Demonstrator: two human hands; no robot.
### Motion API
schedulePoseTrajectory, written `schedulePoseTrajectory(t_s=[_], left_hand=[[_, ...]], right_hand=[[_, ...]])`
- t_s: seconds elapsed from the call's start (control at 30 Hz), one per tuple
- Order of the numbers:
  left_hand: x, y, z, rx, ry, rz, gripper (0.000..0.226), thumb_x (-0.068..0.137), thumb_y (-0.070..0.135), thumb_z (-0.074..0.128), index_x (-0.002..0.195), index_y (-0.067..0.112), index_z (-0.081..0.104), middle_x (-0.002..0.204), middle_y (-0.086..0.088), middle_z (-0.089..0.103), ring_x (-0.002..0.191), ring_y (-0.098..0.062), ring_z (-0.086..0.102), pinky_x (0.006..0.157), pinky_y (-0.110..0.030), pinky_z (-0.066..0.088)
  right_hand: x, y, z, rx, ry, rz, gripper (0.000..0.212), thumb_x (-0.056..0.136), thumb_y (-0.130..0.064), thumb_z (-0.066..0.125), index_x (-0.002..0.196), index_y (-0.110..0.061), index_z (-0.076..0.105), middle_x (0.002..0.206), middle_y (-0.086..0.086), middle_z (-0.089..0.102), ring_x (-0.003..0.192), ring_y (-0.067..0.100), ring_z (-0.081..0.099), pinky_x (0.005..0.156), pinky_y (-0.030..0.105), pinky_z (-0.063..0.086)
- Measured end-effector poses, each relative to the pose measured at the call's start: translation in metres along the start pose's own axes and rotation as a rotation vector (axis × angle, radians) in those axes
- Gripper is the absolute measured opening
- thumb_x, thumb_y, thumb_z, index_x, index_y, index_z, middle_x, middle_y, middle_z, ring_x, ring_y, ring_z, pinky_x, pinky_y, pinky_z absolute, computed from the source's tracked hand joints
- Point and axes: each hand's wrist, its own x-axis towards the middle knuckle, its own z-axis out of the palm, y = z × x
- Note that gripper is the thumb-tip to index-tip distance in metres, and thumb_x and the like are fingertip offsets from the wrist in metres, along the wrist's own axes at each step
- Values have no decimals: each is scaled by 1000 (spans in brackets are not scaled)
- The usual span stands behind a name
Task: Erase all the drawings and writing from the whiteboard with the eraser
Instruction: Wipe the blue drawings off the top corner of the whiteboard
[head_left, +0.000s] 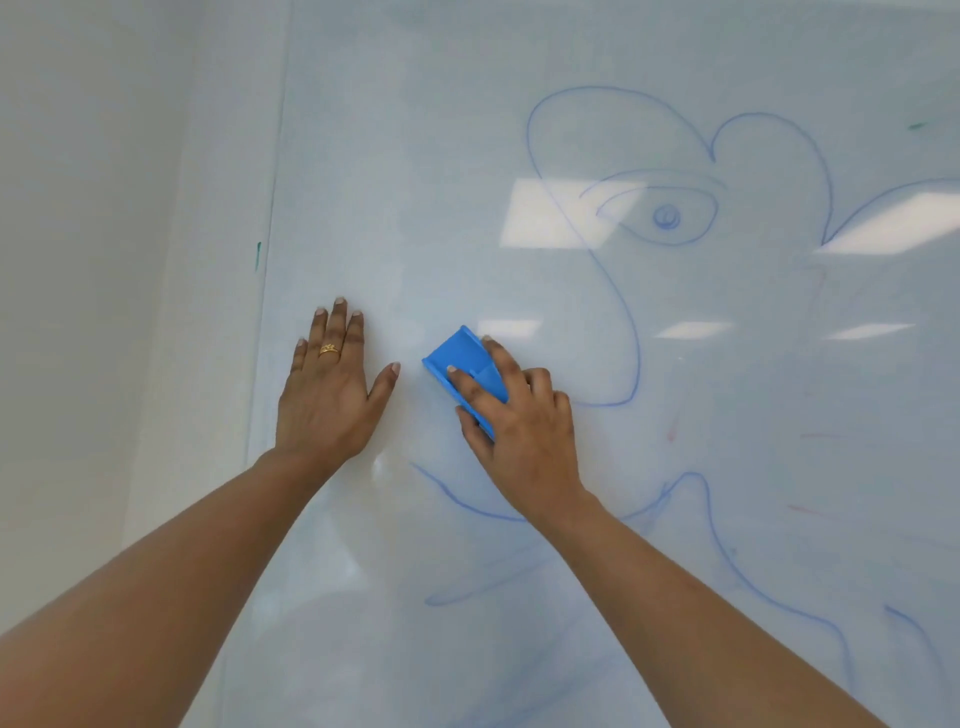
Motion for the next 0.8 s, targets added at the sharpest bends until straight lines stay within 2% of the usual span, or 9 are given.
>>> schedulePoseTrajectory(t_s=[0.17,0.27,0.43,0.5,0.57,0.67,0.8], left_hand=[[16,29,5,-20,-21,40,64,99,41,30,150,10,7,158,-3,-3,145,-17,-6,116,-31,-1],[16,40,12,-32,-18,22,63,99,38,31,150,10,6,158,-4,-3,145,-18,-5,117,-32,0],[15,48,18,-23,17,-21,63,99,36,33,150,9,6,158,-4,-3,145,-19,-5,116,-33,-1],[16,51,20,-11,25,-36,64,99,37,32,150,9,6,158,-5,-3,145,-19,-6,116,-34,-1],[18,53,22,-3,30,-53,65,98,39,32,150,8,5,158,-6,-3,145,-19,-6,116,-35,-1],[19,56,23,2,32,-79,67,98,41,31,150,8,4,158,-6,-3,145,-20,-5,117,-36,0],[19,59,22,2,32,-91,66,98,40,31,150,8,4,158,-7,-3,145,-20,-4,117,-37,1]], right_hand=[[11,66,-20,-44,66,128,40,82,-38,46,117,-30,64,131,8,55,82,32,58,59,34,47],[13,106,-32,-20,119,298,37,86,-32,55,121,-26,61,136,11,49,91,38,53,66,42,48],[7,111,-25,17,189,505,37,87,-27,57,124,-25,59,140,12,42,99,38,48,74,44,43],[6,94,-19,20,215,474,37,81,-28,55,117,-24,64,133,15,50,90,39,52,68,40,45],[2,73,-13,-20,205,353,39,79,-34,49,113,-26,66,128,13,55,82,34,53,62,35,44],[-9,39,-4,-8,133,192,41,81,-37,43,116,-30,64,129,9,55,80,27,50,61,32,42],[-22,21,-2,8,52,41,38,83,-34,43,116,-31,63,130,6,55,76,24,53,59,30,40]])
